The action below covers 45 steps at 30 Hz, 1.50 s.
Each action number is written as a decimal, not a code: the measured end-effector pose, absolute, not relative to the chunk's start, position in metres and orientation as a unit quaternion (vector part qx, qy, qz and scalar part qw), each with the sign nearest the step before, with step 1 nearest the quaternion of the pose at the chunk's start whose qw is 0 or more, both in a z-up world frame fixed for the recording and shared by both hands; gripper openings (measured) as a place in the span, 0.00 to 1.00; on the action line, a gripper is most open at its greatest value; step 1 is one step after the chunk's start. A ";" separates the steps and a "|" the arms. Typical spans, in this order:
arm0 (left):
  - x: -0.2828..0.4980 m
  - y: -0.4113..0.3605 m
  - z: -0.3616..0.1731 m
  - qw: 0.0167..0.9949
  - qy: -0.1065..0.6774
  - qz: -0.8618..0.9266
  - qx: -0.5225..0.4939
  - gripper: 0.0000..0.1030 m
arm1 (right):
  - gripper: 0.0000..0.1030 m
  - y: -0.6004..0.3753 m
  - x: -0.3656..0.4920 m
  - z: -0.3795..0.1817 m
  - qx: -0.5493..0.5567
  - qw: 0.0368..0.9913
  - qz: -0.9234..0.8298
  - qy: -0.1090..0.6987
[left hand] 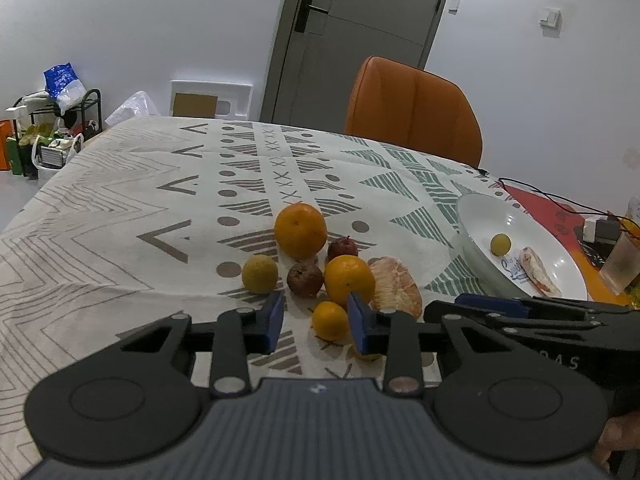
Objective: Organize fruits
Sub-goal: 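Grasp the plastic-wrapped orange fruit with the right gripper while the left gripper grasps a small mandarin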
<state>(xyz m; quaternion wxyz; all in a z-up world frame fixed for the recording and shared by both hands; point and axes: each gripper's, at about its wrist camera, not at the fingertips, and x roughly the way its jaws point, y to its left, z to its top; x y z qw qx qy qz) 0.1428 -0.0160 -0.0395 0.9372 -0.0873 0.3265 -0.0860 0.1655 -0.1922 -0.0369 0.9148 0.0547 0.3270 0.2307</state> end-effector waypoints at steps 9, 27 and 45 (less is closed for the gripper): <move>0.151 -0.017 -0.053 0.928 0.345 -0.094 -0.104 0.29 | 0.43 -0.190 0.169 -0.039 0.049 0.914 0.225 0.334; 0.162 -0.014 -0.058 0.927 0.348 -0.088 -0.107 0.24 | 0.43 -0.175 0.179 -0.044 0.029 0.913 0.221 0.341; 0.150 0.011 -0.047 0.933 0.335 -0.062 -0.115 0.21 | 0.46 -0.144 0.188 -0.049 -0.029 0.918 0.220 0.330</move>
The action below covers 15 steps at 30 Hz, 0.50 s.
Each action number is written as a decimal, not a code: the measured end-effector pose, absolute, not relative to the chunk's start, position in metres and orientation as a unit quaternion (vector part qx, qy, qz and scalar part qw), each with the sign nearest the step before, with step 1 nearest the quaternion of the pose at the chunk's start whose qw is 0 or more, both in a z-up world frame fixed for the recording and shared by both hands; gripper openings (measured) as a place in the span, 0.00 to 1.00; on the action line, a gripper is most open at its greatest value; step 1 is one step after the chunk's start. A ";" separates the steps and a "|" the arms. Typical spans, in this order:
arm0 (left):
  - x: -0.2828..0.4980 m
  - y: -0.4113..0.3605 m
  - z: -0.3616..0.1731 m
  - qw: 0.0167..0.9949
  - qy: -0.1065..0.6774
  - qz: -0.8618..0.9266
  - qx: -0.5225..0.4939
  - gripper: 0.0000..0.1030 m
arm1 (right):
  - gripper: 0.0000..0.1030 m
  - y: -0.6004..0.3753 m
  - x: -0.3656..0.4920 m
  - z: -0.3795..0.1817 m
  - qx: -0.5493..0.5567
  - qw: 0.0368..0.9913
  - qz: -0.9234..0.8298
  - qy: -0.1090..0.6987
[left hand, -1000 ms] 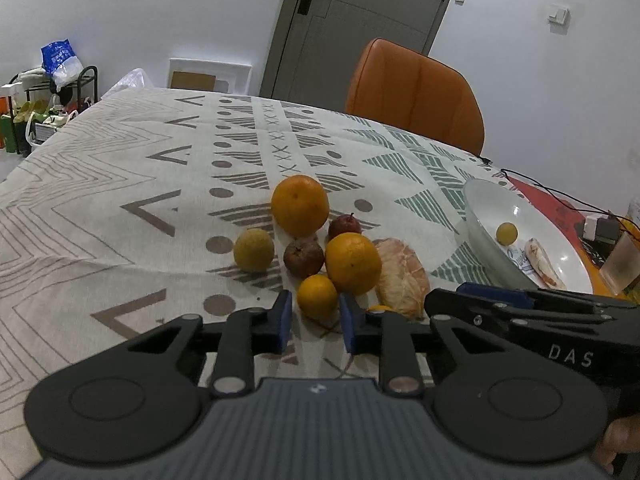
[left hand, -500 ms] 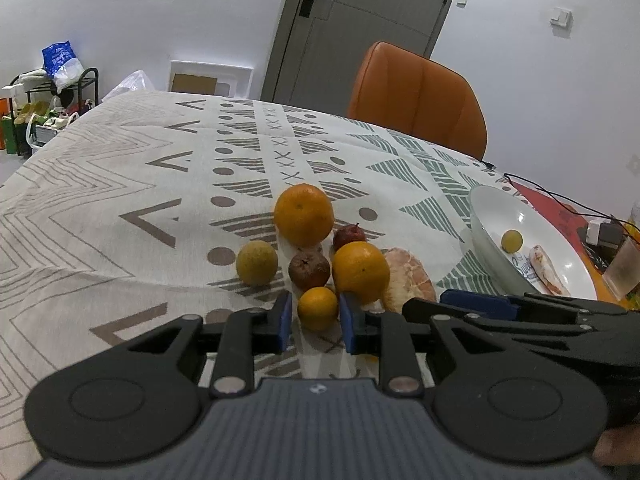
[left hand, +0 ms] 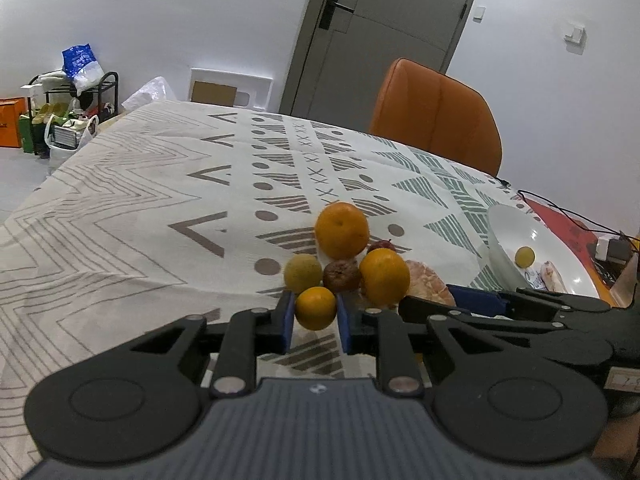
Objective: Organize fruits
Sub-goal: 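Grasp the plastic-wrapped orange fruit with the right gripper while the left gripper grasps a small mandarin, then carry the wrapped fruit with the right gripper while the left gripper carries the mandarin to the plate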
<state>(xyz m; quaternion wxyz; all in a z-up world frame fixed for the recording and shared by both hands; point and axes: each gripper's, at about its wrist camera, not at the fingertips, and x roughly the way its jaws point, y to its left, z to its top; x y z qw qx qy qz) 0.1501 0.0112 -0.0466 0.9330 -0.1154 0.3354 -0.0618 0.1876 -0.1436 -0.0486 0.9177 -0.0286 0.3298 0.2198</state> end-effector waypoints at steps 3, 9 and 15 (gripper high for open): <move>0.149 0.012 -0.046 0.934 0.334 -0.061 -0.114 0.21 | 0.46 -0.140 0.186 -0.050 -0.046 0.919 0.218 0.324; 0.145 0.013 -0.042 0.936 0.328 -0.061 -0.114 0.21 | 0.34 -0.139 0.184 -0.049 -0.071 0.922 0.210 0.319; 0.143 0.010 -0.038 0.937 0.324 -0.062 -0.112 0.21 | 0.31 -0.149 0.180 -0.044 -0.053 0.921 0.214 0.322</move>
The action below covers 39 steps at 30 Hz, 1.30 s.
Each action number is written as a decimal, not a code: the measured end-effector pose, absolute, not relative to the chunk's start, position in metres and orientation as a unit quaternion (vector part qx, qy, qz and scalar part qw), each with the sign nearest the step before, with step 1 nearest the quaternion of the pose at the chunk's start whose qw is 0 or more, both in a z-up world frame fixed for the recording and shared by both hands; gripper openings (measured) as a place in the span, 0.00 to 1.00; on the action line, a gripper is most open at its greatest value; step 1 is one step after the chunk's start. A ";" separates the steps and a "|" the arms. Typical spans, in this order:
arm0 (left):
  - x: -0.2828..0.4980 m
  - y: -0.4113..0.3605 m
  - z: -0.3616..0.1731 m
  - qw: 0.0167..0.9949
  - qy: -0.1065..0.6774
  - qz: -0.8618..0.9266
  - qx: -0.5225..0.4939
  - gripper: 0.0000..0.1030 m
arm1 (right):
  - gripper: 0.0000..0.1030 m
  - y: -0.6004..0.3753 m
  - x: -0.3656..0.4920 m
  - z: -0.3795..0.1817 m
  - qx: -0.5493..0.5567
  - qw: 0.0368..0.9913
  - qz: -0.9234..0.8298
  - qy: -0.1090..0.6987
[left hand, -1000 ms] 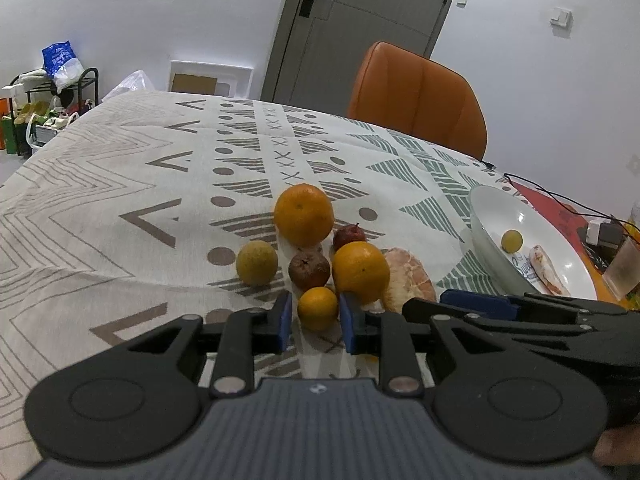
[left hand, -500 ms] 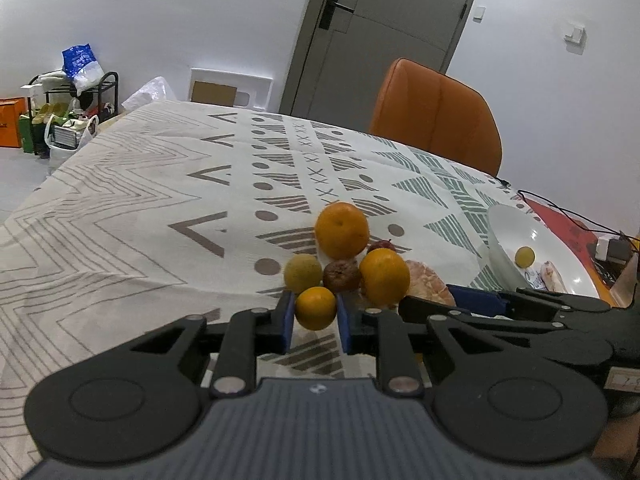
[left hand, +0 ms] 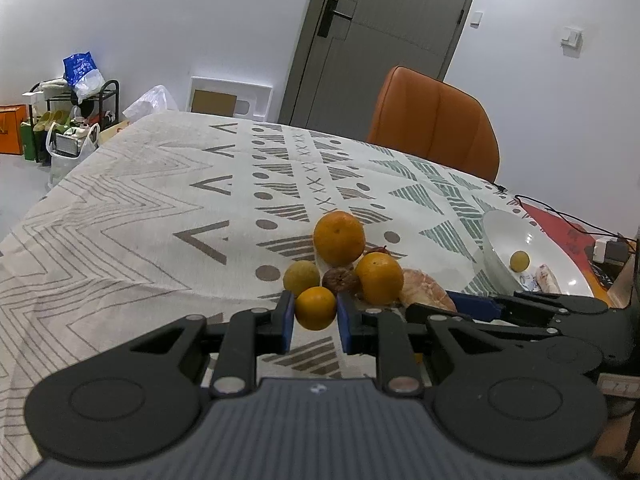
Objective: Organize fruits
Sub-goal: 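Carry the wrapped fruit with the right gripper while the left gripper carries the mandarin to the plate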
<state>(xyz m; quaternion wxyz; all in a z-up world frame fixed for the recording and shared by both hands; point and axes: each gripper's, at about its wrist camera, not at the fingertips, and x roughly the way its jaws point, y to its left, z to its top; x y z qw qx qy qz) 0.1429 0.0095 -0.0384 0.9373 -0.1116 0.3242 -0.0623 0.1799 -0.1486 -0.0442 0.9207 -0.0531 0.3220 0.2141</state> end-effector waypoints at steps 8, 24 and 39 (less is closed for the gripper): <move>0.145 -0.004 -0.033 0.939 0.318 -0.076 -0.104 0.21 | 0.31 -0.169 0.169 -0.028 -0.022 0.929 0.212 0.302; 0.155 -0.039 -0.026 0.940 0.311 -0.111 -0.087 0.21 | 0.31 -0.218 0.157 -0.005 0.013 0.947 0.170 0.273; 0.160 -0.072 -0.022 0.938 0.310 -0.140 -0.069 0.21 | 0.31 -0.267 0.155 -0.012 0.040 0.953 0.115 0.277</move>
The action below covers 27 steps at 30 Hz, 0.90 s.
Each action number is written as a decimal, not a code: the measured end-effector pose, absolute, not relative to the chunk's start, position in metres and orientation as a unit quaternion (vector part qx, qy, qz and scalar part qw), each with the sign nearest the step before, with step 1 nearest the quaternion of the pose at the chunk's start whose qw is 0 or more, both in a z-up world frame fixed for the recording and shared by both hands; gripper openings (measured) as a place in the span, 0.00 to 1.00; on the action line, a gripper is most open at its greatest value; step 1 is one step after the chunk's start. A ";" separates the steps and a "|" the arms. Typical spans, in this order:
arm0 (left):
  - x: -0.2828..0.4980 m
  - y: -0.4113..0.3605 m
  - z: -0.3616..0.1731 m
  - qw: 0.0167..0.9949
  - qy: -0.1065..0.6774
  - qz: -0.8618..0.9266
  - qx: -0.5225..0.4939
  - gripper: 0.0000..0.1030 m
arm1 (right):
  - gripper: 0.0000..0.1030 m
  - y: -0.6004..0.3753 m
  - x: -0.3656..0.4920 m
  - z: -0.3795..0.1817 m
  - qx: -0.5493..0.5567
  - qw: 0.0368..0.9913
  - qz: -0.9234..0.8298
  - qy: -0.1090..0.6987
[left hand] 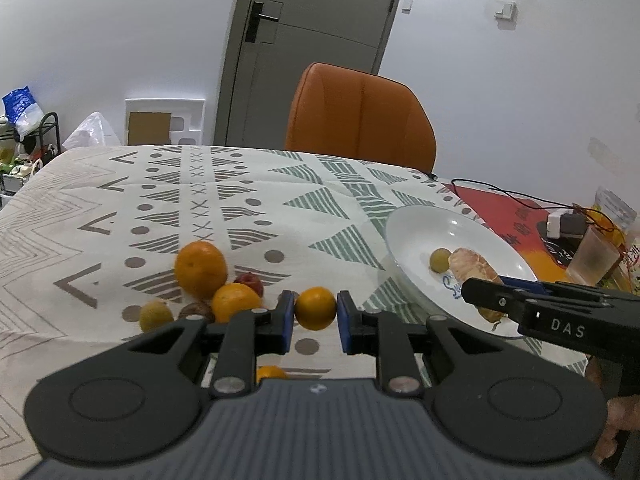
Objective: Organize fruits
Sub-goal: 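Carry the wrapped fruit with the right gripper while the left gripper carries the mandarin to the plate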
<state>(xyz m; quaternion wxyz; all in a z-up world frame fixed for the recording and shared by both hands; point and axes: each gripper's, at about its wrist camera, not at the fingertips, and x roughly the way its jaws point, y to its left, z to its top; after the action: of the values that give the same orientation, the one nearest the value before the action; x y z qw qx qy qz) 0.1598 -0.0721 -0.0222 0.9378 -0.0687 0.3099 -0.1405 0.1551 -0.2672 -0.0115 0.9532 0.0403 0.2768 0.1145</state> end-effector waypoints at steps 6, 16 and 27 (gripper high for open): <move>0.160 -0.079 -0.023 0.937 0.313 -0.141 -0.062 0.21 | 0.31 -0.284 0.160 -0.023 0.054 0.952 0.096 0.285; 0.163 -0.090 -0.022 0.937 0.313 -0.147 -0.052 0.21 | 0.31 -0.303 0.167 -0.037 0.065 0.949 0.078 0.297; 0.165 -0.109 -0.017 0.937 0.308 -0.161 -0.042 0.21 | 0.33 -0.321 0.163 -0.033 0.080 0.951 0.055 0.293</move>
<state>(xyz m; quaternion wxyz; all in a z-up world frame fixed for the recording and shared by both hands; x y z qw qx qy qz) 0.1653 -0.1093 -0.0167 0.9368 -0.0421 0.3080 -0.1607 0.1630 -0.3211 -0.0335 0.9511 0.0802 0.2933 0.0550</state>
